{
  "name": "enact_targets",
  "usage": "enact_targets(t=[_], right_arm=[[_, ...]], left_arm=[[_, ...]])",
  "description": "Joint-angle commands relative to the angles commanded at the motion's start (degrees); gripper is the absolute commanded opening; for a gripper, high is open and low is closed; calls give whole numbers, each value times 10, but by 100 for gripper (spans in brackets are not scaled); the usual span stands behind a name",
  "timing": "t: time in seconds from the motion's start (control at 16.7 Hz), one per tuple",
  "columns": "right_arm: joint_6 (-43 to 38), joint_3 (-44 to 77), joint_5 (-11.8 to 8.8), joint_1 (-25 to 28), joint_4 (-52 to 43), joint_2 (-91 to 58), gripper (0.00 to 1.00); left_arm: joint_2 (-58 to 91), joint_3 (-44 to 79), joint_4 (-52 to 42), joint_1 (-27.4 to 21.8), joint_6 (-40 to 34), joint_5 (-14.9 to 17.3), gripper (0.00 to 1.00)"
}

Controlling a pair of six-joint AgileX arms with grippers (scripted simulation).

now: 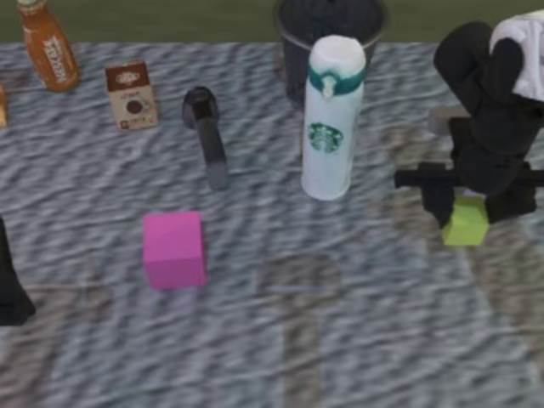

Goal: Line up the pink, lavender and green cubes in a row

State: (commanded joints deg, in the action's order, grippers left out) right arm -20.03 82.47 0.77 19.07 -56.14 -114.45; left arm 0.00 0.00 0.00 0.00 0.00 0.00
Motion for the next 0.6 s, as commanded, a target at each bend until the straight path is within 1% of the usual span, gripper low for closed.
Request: enact_targets(t=[0.12,0.24,0.36,0.6], right_arm=[[-1,-1,0,-3,1,-2,0],[-9,2,0,6,-2,-3,0],[-37,13,1,34,-11,-5,0],[-112,39,3,115,-37,-6,0]], left_arm=[[0,0,0,0,0,0,100],[0,0,0,0,0,0,100],[0,0,0,0,0,0,100],[0,0,0,0,0,0,100]])
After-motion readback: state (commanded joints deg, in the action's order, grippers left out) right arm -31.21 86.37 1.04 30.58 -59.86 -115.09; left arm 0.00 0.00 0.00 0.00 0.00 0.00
